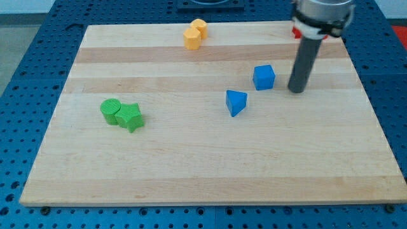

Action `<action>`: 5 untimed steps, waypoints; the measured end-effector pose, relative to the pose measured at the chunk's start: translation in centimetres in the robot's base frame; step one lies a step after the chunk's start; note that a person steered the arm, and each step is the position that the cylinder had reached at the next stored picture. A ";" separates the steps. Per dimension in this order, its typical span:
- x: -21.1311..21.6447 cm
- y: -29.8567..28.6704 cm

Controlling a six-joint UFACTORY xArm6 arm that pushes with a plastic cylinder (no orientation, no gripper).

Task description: Move blue cube to the left side of the board

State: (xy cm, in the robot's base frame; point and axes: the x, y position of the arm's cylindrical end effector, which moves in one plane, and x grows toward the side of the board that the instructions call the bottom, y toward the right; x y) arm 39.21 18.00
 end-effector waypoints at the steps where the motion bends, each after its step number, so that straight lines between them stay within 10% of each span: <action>1: -1.9 -2.3; 3: -0.9 -19.9; 5: -0.6 -15.2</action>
State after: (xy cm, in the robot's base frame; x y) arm 38.56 2.81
